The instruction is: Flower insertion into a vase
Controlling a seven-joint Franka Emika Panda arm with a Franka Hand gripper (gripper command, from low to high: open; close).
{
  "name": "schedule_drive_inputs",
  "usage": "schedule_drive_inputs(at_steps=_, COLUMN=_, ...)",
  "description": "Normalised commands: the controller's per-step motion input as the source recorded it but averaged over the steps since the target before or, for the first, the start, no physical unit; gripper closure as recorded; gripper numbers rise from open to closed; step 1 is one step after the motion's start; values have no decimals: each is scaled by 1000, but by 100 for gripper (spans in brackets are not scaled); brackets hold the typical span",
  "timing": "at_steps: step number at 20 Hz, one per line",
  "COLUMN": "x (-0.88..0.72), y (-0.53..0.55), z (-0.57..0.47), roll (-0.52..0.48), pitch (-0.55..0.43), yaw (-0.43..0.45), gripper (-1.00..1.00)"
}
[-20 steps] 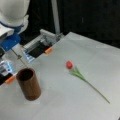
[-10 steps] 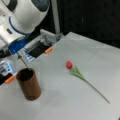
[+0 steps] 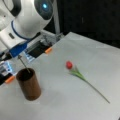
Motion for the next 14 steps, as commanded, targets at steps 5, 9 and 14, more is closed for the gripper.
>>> schedule_drive_inputs(at_steps=5, x=198, y=-113, z=17, roll=-153, pitch=256, yaw=-119, gripper=100)
schedule_drive_inputs(at_steps=9, x=219, y=-120, z=-64, roll=-154, pitch=244, yaw=-112, gripper=100)
schedule_drive_inputs(at_steps=14, x=244, y=-125, z=-199, roll=-165, pitch=193, yaw=-84, gripper=100)
